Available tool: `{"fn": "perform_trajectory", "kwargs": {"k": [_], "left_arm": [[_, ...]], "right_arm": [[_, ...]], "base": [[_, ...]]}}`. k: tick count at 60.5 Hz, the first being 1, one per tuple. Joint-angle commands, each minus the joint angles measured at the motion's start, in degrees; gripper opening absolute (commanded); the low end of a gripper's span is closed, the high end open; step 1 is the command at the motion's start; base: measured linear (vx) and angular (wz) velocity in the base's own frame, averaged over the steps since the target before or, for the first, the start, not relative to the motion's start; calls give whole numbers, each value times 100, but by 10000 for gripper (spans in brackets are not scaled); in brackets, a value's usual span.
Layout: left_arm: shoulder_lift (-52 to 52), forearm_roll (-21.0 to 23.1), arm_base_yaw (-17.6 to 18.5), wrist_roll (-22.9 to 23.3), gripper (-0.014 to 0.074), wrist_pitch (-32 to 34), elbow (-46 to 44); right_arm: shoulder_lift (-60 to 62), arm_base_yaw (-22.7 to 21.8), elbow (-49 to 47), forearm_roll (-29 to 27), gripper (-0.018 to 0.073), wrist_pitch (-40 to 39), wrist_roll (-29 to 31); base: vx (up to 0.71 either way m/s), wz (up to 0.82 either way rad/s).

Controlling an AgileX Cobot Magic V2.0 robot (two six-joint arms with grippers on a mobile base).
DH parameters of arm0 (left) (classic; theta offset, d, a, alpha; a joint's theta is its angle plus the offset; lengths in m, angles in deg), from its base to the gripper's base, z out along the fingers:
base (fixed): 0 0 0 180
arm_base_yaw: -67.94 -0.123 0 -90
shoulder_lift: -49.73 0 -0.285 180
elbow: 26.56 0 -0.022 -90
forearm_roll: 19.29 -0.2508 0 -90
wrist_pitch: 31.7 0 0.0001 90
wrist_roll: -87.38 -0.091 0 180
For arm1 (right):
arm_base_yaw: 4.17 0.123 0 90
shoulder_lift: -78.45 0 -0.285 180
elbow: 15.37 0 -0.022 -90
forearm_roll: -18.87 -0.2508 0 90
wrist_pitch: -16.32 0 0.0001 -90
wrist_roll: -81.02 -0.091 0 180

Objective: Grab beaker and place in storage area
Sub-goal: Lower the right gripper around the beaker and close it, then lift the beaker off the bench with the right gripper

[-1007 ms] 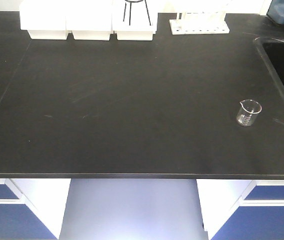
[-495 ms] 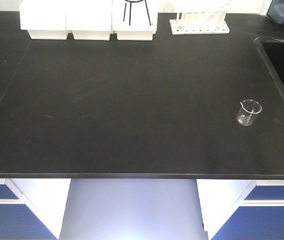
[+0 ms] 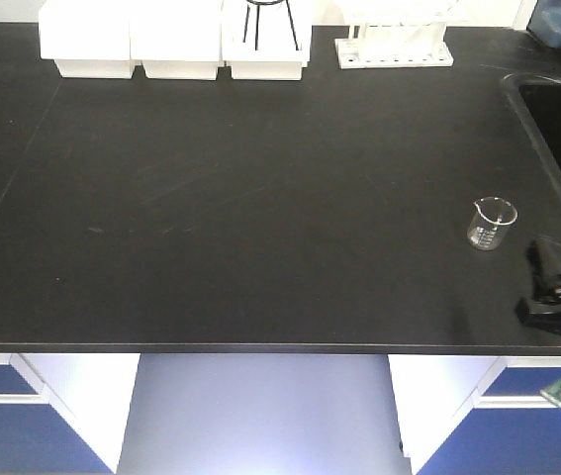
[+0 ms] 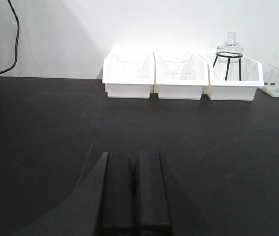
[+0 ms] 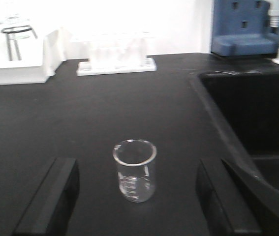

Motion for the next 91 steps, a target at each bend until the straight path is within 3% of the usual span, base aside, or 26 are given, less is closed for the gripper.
{"fn": "perform_trajectory", "kwargs": {"k": [1, 6, 21, 76, 85, 91], "left_arm": [[104, 32, 43, 33, -8, 458, 125], [104, 32, 43, 33, -8, 458, 125], [104, 32, 43, 33, -8, 458, 125], [104, 32, 43, 33, -8, 458, 125], [104, 32, 43, 33, -8, 458, 125], [104, 32, 43, 33, -8, 458, 125]], "right_arm": [[-683, -18, -25, 229, 538, -1338, -8], [-1396, -18, -25, 166, 538, -2016, -8], [-2823, -18, -359, 264, 538, -2003, 40], [-4709, -18, -2979, 361, 528, -2003, 35], [-4758, -18, -3185, 355, 423, -2003, 35], [-4758, -18, -3217, 335, 227, -2003, 41]], "base": [[0, 0], [0, 0], [0, 0], [0, 0], [0, 0], [0, 0]]}}
